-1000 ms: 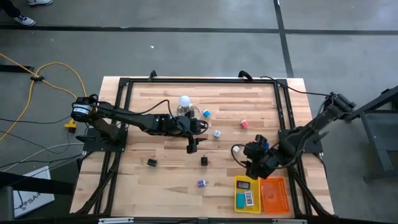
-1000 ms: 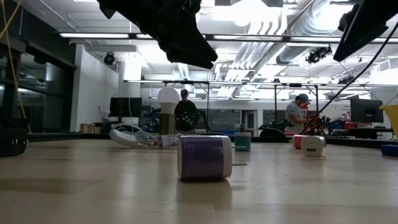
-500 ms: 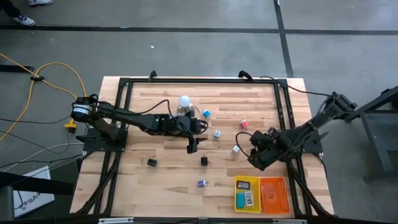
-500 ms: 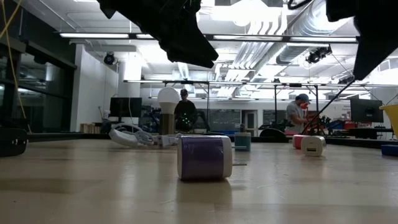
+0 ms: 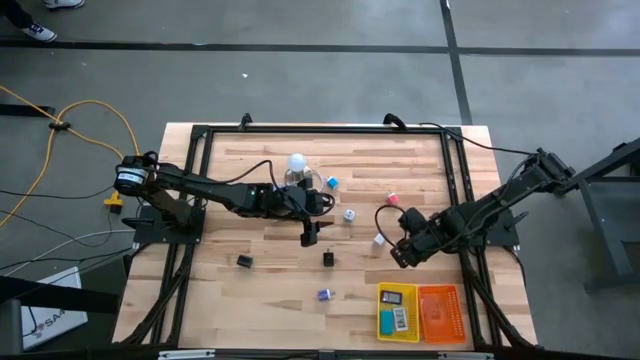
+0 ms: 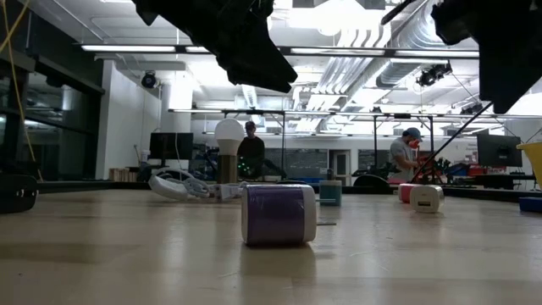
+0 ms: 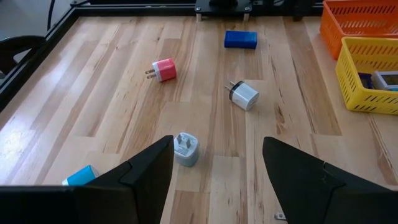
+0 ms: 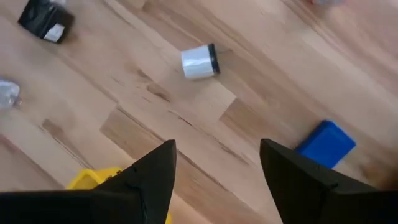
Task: Pick & Place Office items
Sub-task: Put the blue digital clock into the yellow basket
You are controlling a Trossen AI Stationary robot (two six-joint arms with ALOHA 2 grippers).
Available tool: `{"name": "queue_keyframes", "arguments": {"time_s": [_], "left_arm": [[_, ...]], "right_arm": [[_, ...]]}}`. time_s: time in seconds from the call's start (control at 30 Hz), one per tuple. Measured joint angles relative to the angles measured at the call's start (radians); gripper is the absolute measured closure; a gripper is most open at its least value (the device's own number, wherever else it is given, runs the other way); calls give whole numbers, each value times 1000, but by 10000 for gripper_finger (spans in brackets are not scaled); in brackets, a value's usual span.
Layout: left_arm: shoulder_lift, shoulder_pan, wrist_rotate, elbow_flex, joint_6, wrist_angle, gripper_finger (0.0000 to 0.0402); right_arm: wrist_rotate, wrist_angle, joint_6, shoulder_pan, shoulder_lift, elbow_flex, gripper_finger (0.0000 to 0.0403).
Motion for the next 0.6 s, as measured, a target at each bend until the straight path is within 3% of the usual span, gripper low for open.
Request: {"name": "queue_keyframes", "arguments": {"time_s": [0.3, 0.6], "left_arm": [[0, 0, 0, 0, 0, 0, 163], [0, 0, 0, 0, 0, 0, 163]], "right_arm": [[-6, -161, 305, 0, 3, 0, 183], [-97, -233, 501, -5, 115, 0, 183]]}}
